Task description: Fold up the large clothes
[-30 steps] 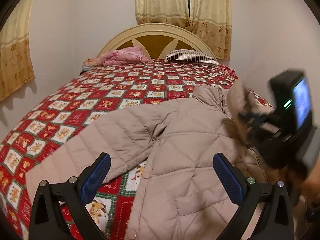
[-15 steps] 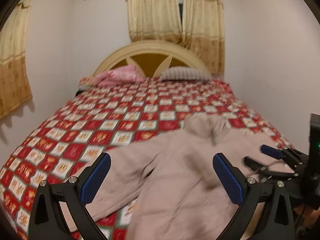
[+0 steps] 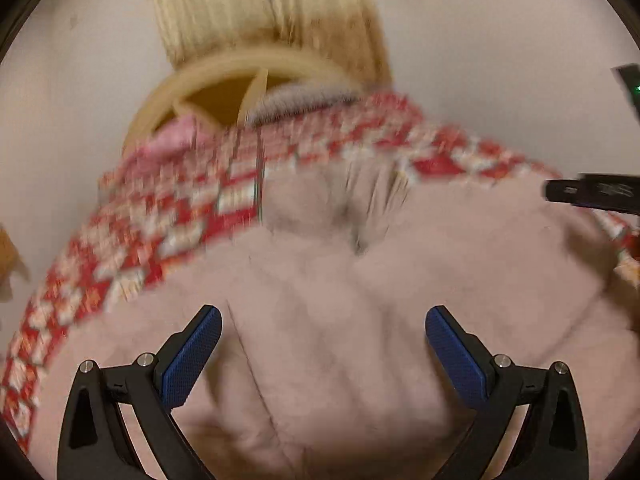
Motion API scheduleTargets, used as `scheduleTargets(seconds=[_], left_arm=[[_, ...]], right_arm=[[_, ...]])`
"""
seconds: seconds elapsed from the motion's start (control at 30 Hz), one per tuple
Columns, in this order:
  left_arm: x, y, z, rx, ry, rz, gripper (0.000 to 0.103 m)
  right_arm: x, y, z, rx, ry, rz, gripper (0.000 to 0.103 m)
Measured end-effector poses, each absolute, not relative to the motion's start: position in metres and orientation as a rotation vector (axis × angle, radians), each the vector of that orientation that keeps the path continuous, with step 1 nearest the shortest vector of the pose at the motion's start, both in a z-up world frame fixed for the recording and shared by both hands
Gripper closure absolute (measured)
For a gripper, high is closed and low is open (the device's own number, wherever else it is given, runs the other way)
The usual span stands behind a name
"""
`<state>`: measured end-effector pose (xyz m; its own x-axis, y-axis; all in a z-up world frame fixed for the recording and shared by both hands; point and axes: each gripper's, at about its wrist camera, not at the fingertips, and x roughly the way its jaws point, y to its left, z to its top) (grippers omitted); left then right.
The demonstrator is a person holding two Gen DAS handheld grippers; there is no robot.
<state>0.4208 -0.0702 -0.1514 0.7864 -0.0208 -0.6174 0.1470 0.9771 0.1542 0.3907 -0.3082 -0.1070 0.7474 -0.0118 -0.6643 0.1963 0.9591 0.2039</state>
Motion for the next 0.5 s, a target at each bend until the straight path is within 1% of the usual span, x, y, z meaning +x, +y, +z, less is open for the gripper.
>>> scheduleTargets(seconds=[0.1, 0.2, 0.5], left_arm=[[0.433, -0.061, -0.177, 0.147, 0.760, -0.095, 0.001], [0.436, -0.060, -0.185, 0.125, 0.786, -0.101, 0.001], [0.443, -0.066, -0.194, 0.166, 0.818, -0.073, 0.001]], right_arm=[[0.396, -0.305, -0.136, 0.242, 0.801, -0.115, 0.048], [0.396, -0.305, -0.158, 0.187, 0.832, -0.125, 0.050], [0.400, -0.302, -0.172, 0.122, 0.866, -0.172, 0.050]])
